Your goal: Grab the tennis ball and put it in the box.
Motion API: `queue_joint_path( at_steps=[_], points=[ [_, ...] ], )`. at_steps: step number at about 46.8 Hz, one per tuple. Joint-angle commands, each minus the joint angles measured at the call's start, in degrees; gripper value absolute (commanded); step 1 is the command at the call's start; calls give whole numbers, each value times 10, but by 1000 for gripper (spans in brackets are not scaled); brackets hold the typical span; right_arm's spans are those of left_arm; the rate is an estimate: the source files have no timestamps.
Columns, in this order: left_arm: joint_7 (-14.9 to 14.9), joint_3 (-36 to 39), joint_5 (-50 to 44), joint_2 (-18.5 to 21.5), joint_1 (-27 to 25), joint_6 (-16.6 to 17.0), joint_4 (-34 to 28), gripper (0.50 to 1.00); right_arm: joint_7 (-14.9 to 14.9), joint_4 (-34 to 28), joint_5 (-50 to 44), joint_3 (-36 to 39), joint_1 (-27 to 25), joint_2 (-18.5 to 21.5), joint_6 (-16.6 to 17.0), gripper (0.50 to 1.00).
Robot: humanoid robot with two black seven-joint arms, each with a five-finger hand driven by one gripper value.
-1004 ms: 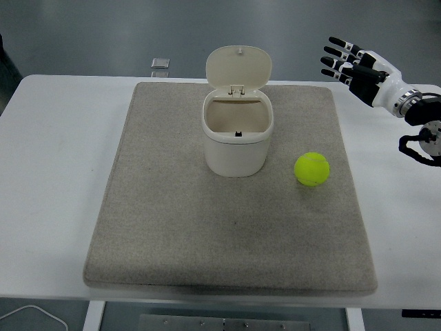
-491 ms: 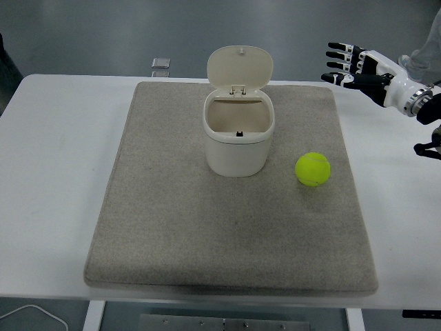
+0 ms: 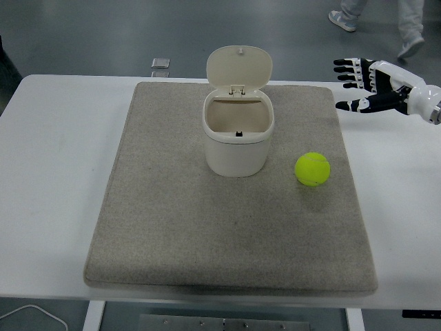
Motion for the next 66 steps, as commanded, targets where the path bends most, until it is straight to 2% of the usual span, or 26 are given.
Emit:
queue_joint_path(
  at_steps=[1, 9, 23, 32, 41, 54, 66],
  points=[
    [1, 0, 0, 0, 0, 0, 0, 992, 28, 20, -17, -29, 2, -19, -3, 926],
    [1, 0, 0, 0, 0, 0, 0, 992, 69, 28, -75, -50, 2, -34, -5, 926],
    [1, 0, 0, 0, 0, 0, 0, 992, 99, 72, -146, -71, 6, -62, -7, 924],
    [0, 0, 0, 0, 0, 1, 0, 992, 100, 100, -175, -78, 3, -70, -13, 924],
    [1, 0, 0, 0, 0, 1, 0, 992, 98, 110, -232, -80, -17, -60, -75, 924],
    [0, 0, 0, 0, 0, 1, 0, 992, 92, 110, -247, -80, -27, -49, -108, 921],
    [1, 0, 0, 0, 0, 0, 0, 992, 75, 109, -255, -80, -34, -27, -125, 921]
  ],
)
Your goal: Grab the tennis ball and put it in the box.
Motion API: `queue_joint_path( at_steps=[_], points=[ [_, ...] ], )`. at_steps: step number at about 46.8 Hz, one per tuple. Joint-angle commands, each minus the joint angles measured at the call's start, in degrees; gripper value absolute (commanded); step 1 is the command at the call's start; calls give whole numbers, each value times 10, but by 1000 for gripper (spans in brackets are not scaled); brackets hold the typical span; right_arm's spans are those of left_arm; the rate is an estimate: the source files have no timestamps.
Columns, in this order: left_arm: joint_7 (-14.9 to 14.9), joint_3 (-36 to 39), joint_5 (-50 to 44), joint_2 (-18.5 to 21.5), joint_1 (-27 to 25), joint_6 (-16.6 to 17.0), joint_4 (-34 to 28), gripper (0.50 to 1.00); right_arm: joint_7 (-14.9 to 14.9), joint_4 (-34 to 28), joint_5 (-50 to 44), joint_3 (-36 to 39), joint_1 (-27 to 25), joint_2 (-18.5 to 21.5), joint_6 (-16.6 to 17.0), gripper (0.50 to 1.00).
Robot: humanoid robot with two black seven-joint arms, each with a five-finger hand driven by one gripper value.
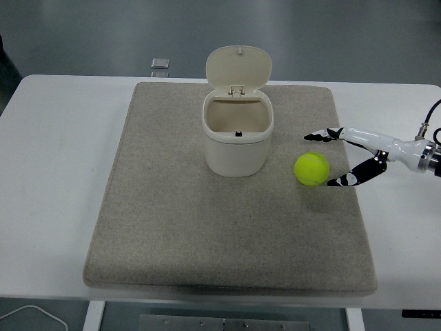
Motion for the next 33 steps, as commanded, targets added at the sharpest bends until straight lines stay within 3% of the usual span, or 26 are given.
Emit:
queue_joint_path(
  at_steps=[1, 21, 28, 33],
  points=[
    [0, 0, 0, 0, 0, 0, 0, 992, -1, -1, -5, 0, -2, 2, -3, 921],
    [0, 0, 0, 0, 0, 1, 0, 992, -18, -12, -11, 0, -11, 31, -36, 897],
    [0, 0, 0, 0, 0, 0, 0, 992, -18, -13, -26, 0, -12, 31, -37, 803],
    [0, 0, 0, 0, 0, 0, 0, 992, -18, -15, -37, 0, -13, 31, -40, 764]
  ],
)
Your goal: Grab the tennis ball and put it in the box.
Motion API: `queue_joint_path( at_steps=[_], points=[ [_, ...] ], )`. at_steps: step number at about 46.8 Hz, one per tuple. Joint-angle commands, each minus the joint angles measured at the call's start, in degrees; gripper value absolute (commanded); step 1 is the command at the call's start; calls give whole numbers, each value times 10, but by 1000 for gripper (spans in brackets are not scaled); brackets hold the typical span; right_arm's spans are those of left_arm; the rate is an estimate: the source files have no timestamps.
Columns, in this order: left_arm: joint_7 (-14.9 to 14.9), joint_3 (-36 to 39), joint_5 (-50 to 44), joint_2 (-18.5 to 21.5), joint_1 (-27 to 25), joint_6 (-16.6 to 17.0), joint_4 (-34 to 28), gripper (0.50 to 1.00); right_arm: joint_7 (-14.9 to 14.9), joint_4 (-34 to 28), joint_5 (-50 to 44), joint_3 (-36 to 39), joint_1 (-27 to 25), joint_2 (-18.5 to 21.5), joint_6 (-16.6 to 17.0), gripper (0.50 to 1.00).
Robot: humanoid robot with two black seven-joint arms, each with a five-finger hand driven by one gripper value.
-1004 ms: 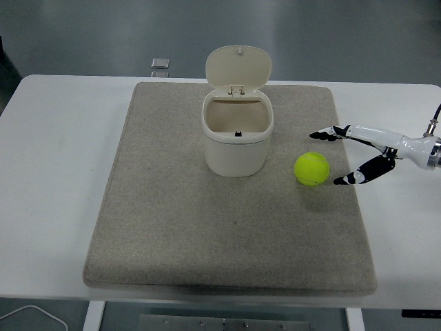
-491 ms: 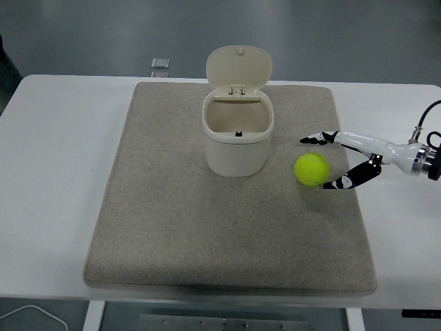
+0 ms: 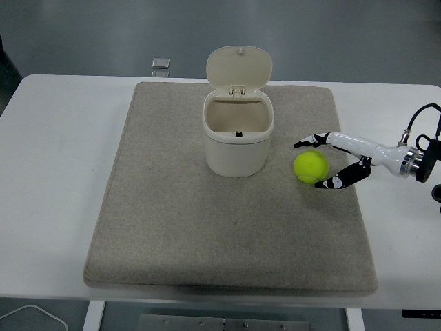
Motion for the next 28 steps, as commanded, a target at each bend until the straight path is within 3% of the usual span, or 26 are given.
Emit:
queue_joint_path(
  at_steps=[1, 28],
  points=[
    [-1, 0, 0, 0, 0, -1, 0, 992, 0, -1, -7, 0, 0, 1, -2, 762],
    [0, 0, 0, 0, 0, -1, 0, 992, 4, 2, -12, 9, 9, -6, 4, 592]
  ],
)
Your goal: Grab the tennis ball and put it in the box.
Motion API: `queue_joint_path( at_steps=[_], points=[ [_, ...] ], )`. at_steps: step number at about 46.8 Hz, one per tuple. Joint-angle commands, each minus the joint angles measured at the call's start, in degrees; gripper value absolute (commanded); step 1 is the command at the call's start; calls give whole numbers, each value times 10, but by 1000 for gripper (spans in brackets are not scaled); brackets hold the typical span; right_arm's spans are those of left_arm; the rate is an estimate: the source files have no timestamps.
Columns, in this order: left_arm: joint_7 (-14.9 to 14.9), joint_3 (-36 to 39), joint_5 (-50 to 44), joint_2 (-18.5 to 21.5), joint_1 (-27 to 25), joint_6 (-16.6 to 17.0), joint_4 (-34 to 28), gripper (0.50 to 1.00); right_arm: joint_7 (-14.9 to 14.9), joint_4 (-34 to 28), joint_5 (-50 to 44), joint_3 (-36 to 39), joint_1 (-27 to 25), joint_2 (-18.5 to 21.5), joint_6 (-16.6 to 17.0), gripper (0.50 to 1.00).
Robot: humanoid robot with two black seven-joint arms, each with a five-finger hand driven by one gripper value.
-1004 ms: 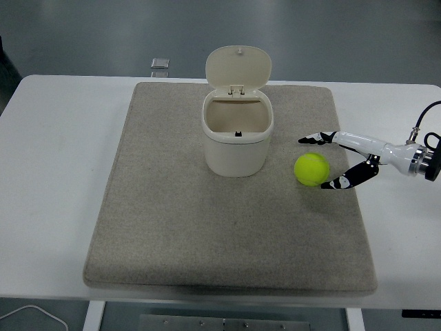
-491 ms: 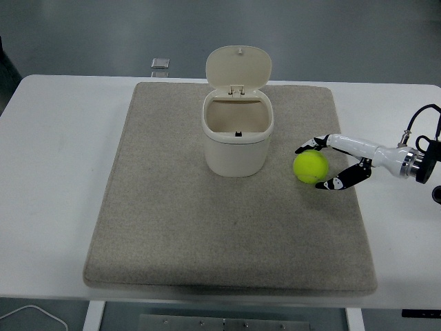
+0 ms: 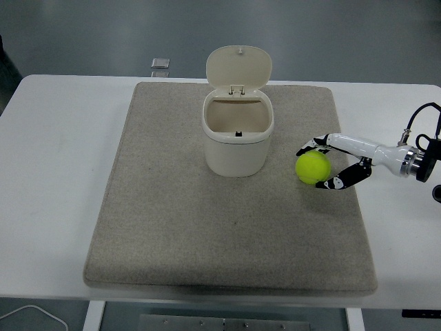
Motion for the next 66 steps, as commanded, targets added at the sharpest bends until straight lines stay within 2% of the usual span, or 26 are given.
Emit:
queue_joint_path(
  at_steps=[1, 16, 21, 33, 52, 61, 66],
  points=[
    [-1, 0, 0, 0, 0, 1, 0, 992, 2, 4, 2, 3, 9, -5, 5, 588],
    [0, 0, 0, 0, 0, 1, 0, 992, 7, 12, 10, 6, 72, -35, 44, 594],
    [-1, 0, 0, 0, 0, 0, 0, 992, 23, 21, 12, 8, 92, -52, 68, 594],
    [-1, 0, 0, 0, 0, 0, 0, 992, 22, 53, 33, 41, 107, -54, 105, 594],
    [-1, 0, 0, 0, 0, 0, 0, 992, 7, 64, 102, 43, 154, -34, 126, 594],
    [-1, 0, 0, 0, 0, 1, 0, 992, -18, 64, 123, 43, 156, 19, 122, 601],
    [-1, 0, 0, 0, 0, 0, 0, 992, -33, 64, 141, 43, 156, 35, 121, 603]
  ],
)
